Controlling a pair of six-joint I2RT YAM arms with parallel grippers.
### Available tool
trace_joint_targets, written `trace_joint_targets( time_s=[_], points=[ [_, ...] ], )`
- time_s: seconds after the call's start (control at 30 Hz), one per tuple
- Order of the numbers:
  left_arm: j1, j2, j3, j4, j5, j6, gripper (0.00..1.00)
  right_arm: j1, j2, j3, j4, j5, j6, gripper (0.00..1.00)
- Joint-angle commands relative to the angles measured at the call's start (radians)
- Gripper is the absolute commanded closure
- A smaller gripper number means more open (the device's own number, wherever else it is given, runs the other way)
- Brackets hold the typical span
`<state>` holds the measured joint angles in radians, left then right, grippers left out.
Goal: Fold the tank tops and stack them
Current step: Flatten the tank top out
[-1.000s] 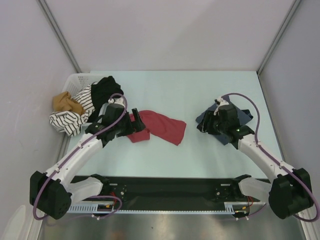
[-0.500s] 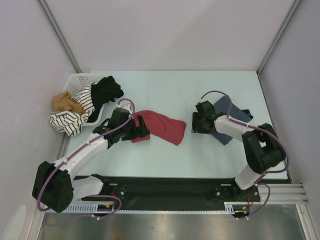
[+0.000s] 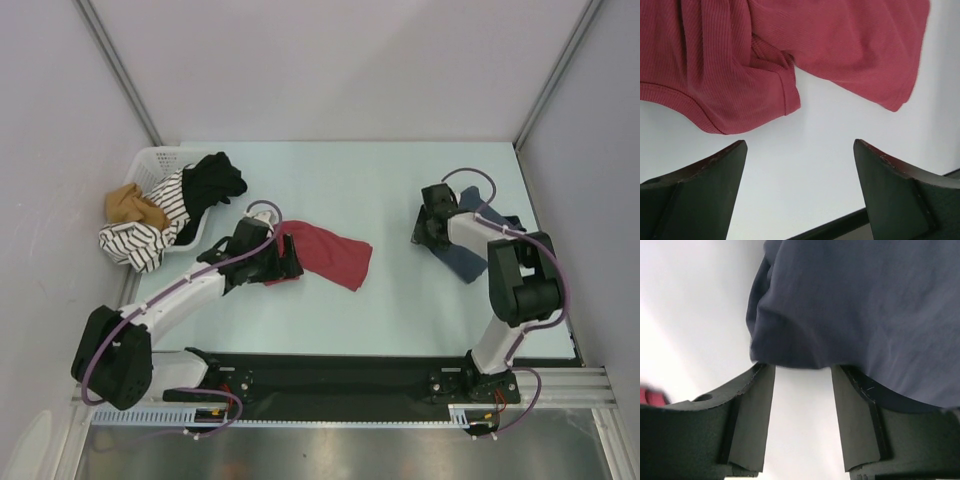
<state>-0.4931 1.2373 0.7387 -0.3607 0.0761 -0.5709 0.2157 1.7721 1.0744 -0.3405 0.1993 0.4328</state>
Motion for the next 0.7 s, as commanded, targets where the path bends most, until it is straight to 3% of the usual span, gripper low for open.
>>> trace_joint_targets(
  time_s=[0.0, 0.13, 0.2, 0.3, 0.53, 0.57, 0.63, 0.67],
  points=[
    [-0.013, 0.05, 0.025, 0.01, -0.073, 0.046, 0.08, 0.087, -0.162, -0.053, 0.07, -0.02, -0.044, 0.45],
    [-0.013, 0.129, 0.082, -0.027, -0.151, 0.065, 0.22, 0.2, -0.273, -0.125, 0.104, -0.112, -0.081, 0.4],
    [-0.013, 0.145, 0.087, -0.014, -0.151, 0.063, 0.31, 0.218, -0.298, -0.151, 0.127, -0.265, -0.08, 0.4],
    [-0.013, 0.168, 0.09, 0.002, -0.167, 0.062, 0.32, 0.247, -0.277, -0.182, 0.143, -0.418, -0.065, 0.4],
    [-0.013, 0.237, 0.126, -0.006, -0.233, 0.075, 0.32, 0.396, -0.195, -0.177, 0.118, -0.386, -0.022, 0.41],
    [-0.013, 0.244, 0.129, -0.009, -0.242, 0.077, 0.35, 0.427, -0.172, -0.176, 0.12, -0.38, -0.01, 0.41],
    [-0.013, 0.261, 0.13, -0.006, -0.251, 0.078, 0.5, 0.451, -0.151, -0.166, 0.115, -0.364, 0.001, 0.42],
    [-0.01, 0.266, 0.128, -0.004, -0.26, 0.078, 0.55, 0.468, -0.129, -0.159, 0.095, -0.333, 0.013, 0.47]
  ],
)
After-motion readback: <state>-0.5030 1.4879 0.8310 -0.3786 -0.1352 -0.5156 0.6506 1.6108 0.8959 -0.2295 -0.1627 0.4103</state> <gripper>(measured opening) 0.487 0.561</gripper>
